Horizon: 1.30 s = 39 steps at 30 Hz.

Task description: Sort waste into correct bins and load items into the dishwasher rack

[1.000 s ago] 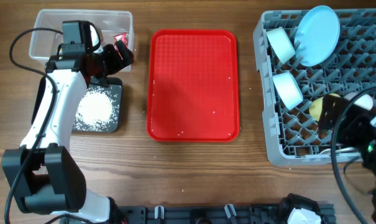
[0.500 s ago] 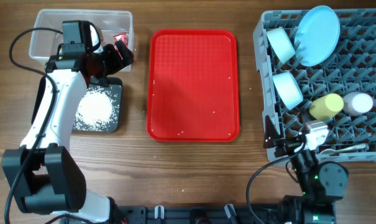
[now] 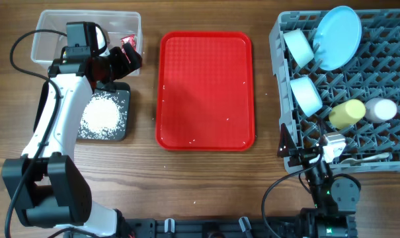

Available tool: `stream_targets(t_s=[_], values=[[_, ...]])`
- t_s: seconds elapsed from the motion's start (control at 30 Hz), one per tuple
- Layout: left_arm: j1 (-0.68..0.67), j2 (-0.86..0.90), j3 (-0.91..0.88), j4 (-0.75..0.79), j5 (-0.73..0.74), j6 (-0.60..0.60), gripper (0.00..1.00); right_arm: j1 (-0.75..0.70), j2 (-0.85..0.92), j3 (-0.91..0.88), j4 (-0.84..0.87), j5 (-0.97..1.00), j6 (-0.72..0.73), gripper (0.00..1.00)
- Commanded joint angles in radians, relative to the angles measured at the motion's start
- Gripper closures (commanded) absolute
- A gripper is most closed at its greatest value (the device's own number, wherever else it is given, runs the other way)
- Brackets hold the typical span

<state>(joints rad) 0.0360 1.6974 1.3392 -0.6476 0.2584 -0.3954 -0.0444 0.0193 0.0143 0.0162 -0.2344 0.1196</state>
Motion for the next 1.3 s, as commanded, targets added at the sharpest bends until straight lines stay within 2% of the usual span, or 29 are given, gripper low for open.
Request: stream_targets(t_s=[0.0,0.2,0.3,0.43,0.53,0.63,0.67,0.73,0.77,0.87,0.97,1.1,1.27], values=[[0.003,-0.014,0.002,0.003,-0.002,-0.002,0.00,0.005,-0.014,-0.009,0.005,0.013,0.018,0.00],[0.018,-0.022,0.002,0.002,-0.002,-0.002,0.00,0.005,-0.014,-0.009,0.005,0.013,0.017,0.00],[0.015,-0.090,0.002,0.000,-0.002,-0.002,0.00,0.005,-0.014,-0.009,0.005,0.013,0.018,0.00],[-0.087,-0.343,0.002,-0.003,-0.003,-0.002,0.00,0.005,-0.014,-0.009,0.005,0.013,0.018,0.00],[-0.149,-0.575,0.002,-0.087,-0.017,-0.002,0.00,0.005,-0.014,-0.009,0.005,0.013,0.018,0.00],[-0.124,-0.801,-0.010,-0.143,-0.067,-0.002,0.00,0.005,-0.014,-0.009,0.005,0.013,0.018,0.00],[-0.101,-0.887,-0.060,-0.125,-0.142,-0.002,0.00,0.005,-0.014,-0.009,0.005,0.013,0.018,0.00],[-0.034,-1.029,-0.232,-0.001,-0.181,-0.002,0.00,0.005,-0.014,-0.009,0.005,0.013,0.018,0.00],[0.002,-1.093,-0.339,0.100,-0.173,-0.002,0.00,0.005,-0.014,-0.009,0.005,0.013,0.018,0.00],[0.036,-1.304,-0.776,0.549,-0.162,-0.002,0.00,0.005,-0.014,-0.009,0.005,0.013,0.018,0.00],[0.028,-1.452,-1.062,0.782,-0.165,-0.002,0.00,0.005,-0.014,-0.009,0.005,0.013,0.018,0.00],[0.016,-1.641,-1.276,0.816,-0.215,-0.002,0.00,0.005,-0.014,-0.009,0.005,0.013,0.018,0.00],[-0.007,-1.688,-1.333,0.752,-0.237,-0.002,0.00,0.005,-0.014,-0.009,0.005,0.013,0.018,0.00]])
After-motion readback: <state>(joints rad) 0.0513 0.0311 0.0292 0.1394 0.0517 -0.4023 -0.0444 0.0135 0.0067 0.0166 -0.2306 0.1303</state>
